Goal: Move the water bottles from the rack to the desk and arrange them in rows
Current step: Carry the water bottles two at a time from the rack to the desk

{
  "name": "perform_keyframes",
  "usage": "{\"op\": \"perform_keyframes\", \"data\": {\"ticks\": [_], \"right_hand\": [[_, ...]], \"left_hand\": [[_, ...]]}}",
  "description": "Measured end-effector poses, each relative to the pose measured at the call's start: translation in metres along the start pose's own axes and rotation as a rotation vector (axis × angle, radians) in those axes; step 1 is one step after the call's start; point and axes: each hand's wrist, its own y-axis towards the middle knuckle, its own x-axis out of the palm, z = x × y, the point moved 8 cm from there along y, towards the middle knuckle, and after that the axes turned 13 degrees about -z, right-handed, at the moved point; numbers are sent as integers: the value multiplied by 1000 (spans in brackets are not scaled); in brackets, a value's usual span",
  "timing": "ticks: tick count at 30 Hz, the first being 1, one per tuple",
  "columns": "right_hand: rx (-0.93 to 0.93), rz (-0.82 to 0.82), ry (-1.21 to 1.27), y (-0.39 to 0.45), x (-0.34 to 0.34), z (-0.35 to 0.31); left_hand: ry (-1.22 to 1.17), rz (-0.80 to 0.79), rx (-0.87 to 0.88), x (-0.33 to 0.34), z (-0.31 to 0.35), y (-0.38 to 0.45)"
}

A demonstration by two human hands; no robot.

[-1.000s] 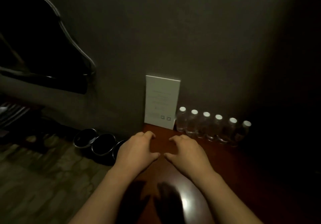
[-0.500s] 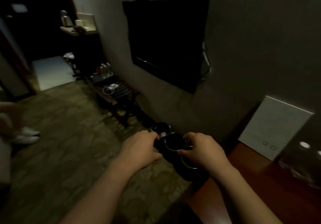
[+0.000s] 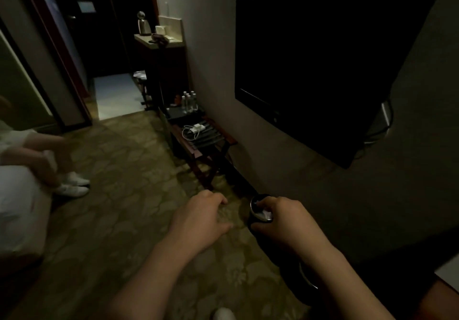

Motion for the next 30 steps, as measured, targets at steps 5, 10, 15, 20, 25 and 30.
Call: {"op": "perform_keyframes", "data": {"ticks": [5, 10, 15, 20, 25, 30], "right_hand": [[-78, -9, 20, 117, -37, -31], [-119, 10, -28, 225, -79, -66], [-143, -9, -36, 319, -99, -102], [-170, -16, -75, 423, -107, -145], [-142, -17, -68, 543, -116, -197], [-94, -5, -42, 658, -140, -260]], "left_hand": [[-13, 42, -14, -51, -51, 101], [-59, 99, -68, -108, -112, 189], [-83, 134, -123, -141, -176, 250], [-51, 158, -177, -177, -259, 325], [5, 125, -130, -225, -345, 416], [-9, 124, -89, -295, -430, 506]]}}
